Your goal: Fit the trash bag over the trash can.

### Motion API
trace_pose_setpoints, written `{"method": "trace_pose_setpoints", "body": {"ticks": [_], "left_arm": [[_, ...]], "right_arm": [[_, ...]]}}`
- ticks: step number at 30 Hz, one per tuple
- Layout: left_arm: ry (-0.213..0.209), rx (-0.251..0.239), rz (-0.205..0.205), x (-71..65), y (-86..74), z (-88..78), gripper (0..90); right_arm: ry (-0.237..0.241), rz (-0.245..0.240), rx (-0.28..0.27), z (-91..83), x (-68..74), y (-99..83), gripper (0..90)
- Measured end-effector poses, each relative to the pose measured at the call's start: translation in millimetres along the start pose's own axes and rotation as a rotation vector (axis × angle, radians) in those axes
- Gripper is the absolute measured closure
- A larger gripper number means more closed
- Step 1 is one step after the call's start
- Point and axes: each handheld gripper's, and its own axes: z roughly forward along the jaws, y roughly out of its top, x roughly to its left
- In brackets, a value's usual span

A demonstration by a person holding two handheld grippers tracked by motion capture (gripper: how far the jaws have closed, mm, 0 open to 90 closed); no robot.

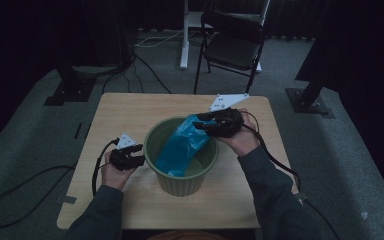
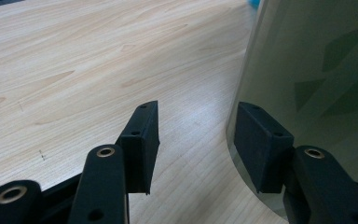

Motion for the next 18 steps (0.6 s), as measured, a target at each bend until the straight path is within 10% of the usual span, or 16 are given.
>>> {"method": "trace_pose_setpoints", "body": {"ticks": [18], "left_arm": [[-0.01, -0.007, -0.008, 0.4, -0.2, -0.5, 49.4]], "right_arm": [[-0.132, 0.129, 0.026, -17.8, -36.5, -62.0, 67.8]]}}
